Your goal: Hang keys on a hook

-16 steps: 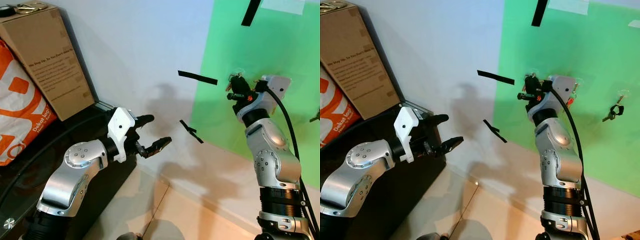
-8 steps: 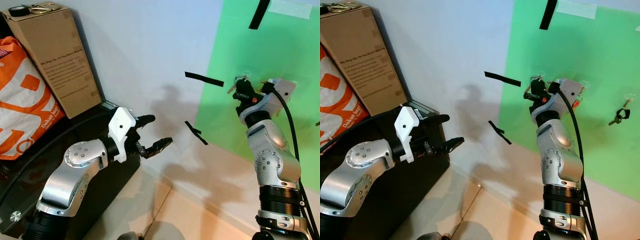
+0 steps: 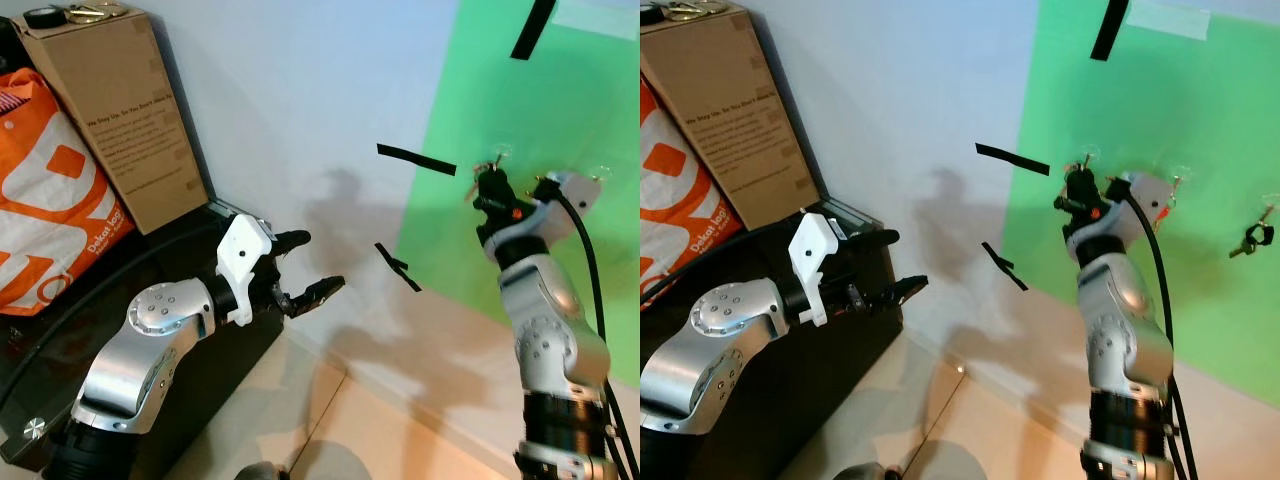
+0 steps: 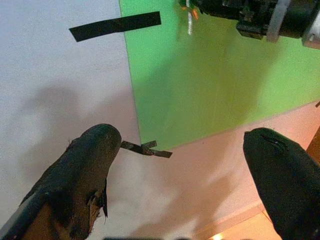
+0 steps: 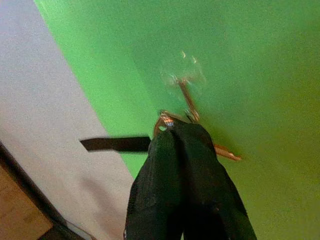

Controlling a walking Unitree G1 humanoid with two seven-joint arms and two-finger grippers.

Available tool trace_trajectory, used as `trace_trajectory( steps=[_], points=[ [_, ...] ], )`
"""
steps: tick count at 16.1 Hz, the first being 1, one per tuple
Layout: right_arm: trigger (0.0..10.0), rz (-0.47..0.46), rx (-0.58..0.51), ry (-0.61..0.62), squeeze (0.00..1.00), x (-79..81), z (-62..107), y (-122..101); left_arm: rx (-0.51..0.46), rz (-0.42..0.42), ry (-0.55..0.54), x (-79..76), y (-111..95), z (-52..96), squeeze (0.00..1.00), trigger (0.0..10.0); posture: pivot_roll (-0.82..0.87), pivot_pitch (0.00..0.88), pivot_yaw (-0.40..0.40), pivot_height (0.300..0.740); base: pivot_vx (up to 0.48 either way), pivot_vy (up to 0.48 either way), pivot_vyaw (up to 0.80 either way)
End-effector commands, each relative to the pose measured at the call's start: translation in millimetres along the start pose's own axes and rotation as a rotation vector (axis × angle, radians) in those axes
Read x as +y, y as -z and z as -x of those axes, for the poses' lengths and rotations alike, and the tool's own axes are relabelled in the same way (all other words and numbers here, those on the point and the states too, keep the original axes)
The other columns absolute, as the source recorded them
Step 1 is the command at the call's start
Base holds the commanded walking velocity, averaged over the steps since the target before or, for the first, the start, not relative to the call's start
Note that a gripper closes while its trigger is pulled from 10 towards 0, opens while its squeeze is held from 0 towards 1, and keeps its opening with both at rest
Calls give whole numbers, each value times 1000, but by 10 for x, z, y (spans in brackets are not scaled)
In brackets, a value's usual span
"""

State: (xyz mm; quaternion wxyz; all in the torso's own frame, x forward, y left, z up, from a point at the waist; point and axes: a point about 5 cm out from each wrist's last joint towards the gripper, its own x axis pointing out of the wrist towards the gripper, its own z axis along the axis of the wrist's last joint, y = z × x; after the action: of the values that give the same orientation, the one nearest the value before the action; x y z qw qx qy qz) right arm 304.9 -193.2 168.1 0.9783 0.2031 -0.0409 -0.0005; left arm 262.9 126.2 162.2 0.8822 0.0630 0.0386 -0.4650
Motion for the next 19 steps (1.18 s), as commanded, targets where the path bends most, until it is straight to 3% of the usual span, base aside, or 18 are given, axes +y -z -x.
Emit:
trace_trajectory(
  steps=[1, 7, 11, 19],
  points=[
    [10000, -13, 39, 51, 0, -93, 62, 65, -5, -24, 20, -19, -50, 3, 0, 10000, -5, 0, 48, 740, 0, 0, 0],
    [10000, -36, 60, 88, 0, -126, 148, 113, -4, -22, 22, -29, -39, 15, 0, 10000, -7, 0, 51, 740, 0, 0, 0],
    [10000, -49, 64, -16, 0, -34, 152, 71, -1, -23, 28, -24, -40, 13, 0, 10000, -8, 0, 57, 740, 0, 0, 0],
    [10000, -179, -16, -48, 0, 118, -84, -124, 3, -27, 37, -26, -46, -1, 0, 10000, -4, 0, 58, 740, 0, 0, 0]
  ],
)
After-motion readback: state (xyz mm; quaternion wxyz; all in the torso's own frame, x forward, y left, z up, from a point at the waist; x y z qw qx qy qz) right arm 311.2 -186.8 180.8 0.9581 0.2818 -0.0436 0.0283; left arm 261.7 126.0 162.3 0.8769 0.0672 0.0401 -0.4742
